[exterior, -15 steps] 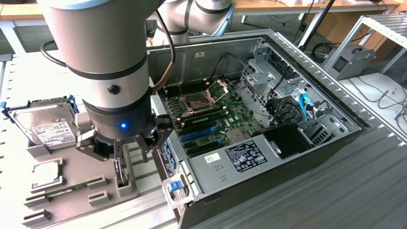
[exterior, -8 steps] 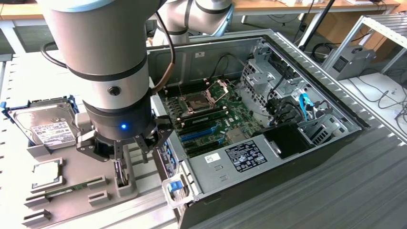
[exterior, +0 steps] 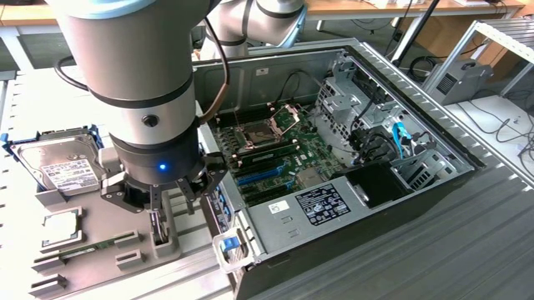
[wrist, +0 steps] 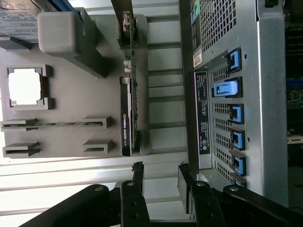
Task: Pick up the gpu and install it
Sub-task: 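Pick up the gpu and move the gpu toward the slot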
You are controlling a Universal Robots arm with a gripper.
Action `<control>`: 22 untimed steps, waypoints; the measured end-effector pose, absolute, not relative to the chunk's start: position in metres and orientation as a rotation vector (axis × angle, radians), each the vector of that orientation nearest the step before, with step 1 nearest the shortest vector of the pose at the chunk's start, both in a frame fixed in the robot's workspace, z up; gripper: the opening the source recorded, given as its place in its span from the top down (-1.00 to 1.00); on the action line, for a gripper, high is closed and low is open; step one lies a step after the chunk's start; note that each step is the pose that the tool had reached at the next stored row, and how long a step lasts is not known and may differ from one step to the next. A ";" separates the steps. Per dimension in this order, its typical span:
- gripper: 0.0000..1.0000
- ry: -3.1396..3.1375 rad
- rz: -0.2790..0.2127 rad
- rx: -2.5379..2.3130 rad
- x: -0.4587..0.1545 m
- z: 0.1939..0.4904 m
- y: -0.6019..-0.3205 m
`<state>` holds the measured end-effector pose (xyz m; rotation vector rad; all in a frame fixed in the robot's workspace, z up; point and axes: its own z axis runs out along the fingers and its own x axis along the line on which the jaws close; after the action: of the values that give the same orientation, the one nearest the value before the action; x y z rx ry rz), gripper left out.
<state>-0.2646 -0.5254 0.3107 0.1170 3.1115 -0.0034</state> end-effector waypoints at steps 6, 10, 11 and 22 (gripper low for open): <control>0.16 3.112 -0.006 0.117 -0.265 0.309 -0.525; 0.16 3.111 -0.008 0.117 -0.265 0.308 -0.525; 0.16 3.111 -0.008 0.117 -0.265 0.308 -0.525; 0.16 3.111 -0.014 0.117 -0.265 0.306 -0.525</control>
<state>-0.2646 -0.5254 0.3056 0.1168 3.1113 -0.0136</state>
